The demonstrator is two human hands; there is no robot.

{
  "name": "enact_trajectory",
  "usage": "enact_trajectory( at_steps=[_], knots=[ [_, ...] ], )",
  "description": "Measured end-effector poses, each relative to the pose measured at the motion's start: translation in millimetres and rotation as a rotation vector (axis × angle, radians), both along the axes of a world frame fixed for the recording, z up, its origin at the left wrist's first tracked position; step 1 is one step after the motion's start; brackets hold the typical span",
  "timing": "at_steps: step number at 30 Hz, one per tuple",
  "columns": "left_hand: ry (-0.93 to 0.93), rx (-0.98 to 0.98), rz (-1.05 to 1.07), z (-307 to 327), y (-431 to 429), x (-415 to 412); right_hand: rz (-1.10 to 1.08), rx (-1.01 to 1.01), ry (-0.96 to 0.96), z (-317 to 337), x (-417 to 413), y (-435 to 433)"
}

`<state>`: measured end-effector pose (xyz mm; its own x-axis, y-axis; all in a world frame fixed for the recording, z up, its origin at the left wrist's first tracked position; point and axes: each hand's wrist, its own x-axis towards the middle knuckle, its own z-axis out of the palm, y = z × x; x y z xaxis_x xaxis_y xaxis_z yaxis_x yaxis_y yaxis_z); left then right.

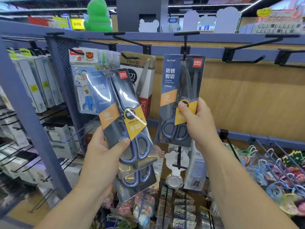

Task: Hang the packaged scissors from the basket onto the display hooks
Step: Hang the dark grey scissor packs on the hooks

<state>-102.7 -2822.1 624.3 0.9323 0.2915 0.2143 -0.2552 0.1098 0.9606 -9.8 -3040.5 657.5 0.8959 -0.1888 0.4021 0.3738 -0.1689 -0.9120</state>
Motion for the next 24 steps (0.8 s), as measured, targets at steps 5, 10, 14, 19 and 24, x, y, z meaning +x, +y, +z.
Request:
enact_trajectory(
  at_steps=[5, 10, 14, 19, 24],
  knots=[
    [-0.009, -0.037, -0.047, 0.9, -7.1, 1.8, -0.056, -0.003, 0.092, 3.2, 25.7, -0.6],
    [-0.056, -0.096, -0.131, 2.0, -12.0, -1.4, -0.085, 0.004, 0.145, 2.3, 29.5, -2.4],
    [-0.076, -0.13, -0.152, -0.9, -13.2, -2.3, -0.263, -0.054, 0.034, -9.5, 12.4, -2.4],
    [-0.062, -0.143, -0.193, -3.9, -19.3, -3.5, -0.023, -0.096, -0.025, -6.7, -46.5, 22.1],
    [-0.021, -0.117, -0.272, -6.1, -33.1, -9.7, 0.242, -0.086, 0.099, -21.7, -68.1, 35.2]
  ],
)
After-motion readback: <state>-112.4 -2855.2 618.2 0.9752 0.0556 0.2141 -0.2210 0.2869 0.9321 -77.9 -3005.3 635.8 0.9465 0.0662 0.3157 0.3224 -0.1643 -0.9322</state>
